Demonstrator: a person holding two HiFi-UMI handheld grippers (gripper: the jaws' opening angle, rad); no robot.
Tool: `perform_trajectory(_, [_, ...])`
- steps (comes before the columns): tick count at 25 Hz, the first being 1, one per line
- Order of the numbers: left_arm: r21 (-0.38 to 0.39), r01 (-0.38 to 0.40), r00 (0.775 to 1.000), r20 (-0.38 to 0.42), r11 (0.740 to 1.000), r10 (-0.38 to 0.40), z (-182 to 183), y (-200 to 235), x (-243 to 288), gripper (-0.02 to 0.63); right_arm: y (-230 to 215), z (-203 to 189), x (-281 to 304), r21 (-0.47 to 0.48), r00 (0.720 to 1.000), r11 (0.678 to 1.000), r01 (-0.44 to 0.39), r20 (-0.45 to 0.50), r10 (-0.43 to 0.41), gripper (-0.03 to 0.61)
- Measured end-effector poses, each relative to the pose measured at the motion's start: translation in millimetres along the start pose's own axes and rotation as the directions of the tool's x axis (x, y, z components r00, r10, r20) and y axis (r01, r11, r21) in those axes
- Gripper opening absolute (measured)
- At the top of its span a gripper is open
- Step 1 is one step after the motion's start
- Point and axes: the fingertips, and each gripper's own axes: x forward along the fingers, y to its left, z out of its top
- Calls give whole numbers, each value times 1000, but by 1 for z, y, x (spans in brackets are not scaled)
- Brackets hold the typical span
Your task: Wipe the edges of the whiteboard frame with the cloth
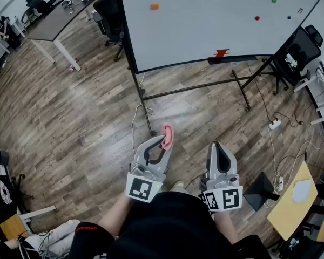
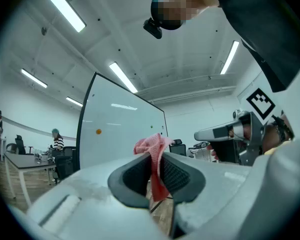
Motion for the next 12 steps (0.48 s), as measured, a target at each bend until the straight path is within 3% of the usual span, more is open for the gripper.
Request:
perform_trajectory(6, [-40, -7, 999, -32, 999, 6, 10, -79, 11, 45, -43, 13, -66, -33, 1000, 999, -10, 3, 10, 0])
perform_trajectory(12, [-21, -49, 998, -41, 999, 48, 20, -131, -9, 46, -49, 16, -112, -29, 998, 998, -62, 19, 63, 0])
